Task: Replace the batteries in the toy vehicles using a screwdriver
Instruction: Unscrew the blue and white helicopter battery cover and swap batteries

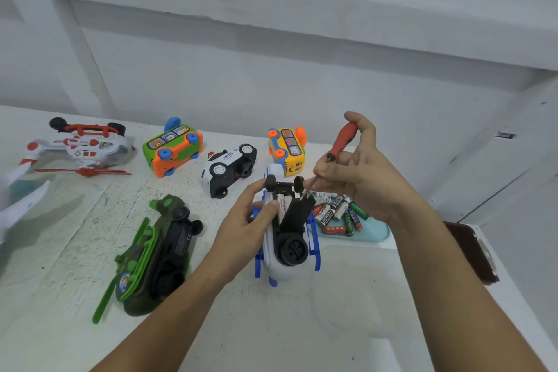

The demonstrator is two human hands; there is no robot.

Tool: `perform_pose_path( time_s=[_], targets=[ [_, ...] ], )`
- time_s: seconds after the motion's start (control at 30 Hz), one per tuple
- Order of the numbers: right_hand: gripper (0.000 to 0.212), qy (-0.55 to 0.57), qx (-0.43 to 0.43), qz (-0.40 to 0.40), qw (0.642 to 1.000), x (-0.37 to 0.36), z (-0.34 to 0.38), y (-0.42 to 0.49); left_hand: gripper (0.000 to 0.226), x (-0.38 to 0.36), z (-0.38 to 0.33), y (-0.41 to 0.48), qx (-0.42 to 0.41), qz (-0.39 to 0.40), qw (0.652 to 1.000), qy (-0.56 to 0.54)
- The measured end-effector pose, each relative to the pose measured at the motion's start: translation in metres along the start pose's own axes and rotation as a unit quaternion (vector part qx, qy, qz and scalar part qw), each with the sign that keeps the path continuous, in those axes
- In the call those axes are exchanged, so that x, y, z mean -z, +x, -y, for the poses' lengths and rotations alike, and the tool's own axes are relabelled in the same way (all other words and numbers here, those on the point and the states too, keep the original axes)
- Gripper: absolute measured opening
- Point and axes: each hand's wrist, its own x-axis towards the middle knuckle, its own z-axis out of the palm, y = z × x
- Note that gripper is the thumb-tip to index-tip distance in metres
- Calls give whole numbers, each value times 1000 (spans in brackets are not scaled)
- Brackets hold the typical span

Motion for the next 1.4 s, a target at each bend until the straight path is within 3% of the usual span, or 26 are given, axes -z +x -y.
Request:
perform_pose_path(
  time_s=[0.17, 0.3, 0.47, 0.6, 0.8, 1.13, 1.4],
  targets=[
    [92, 48, -36, 33, 998, 1, -6, -22, 38, 2, 2, -6, -7, 15, 1000, -1],
    [94, 109, -28, 8, 994, 5, -16, -32, 37, 2, -5, -13, -18, 34, 999, 12],
    [86, 16, 136, -165, 977, -14, -27, -48, 38, -1, -11, -21, -36, 50, 998, 32],
    [84, -33, 220, -220, 950, -30, -32, -61, 38, -4, -14, -23, -59, 56, 995, 63],
    [76, -15, 268, -263, 927, -27, -36, -75, 41, -11, -22, -27, -88, 67, 988, 111],
    [77, -3, 206, -260, 943, 0, -37, -88, 40, -33, -29, -24, -102, 58, 959, 257],
    [78, -7, 82, -221, 972, 30, -28, -91, 40, -49, -50, -28, -107, 82, 924, 357]
  ],
)
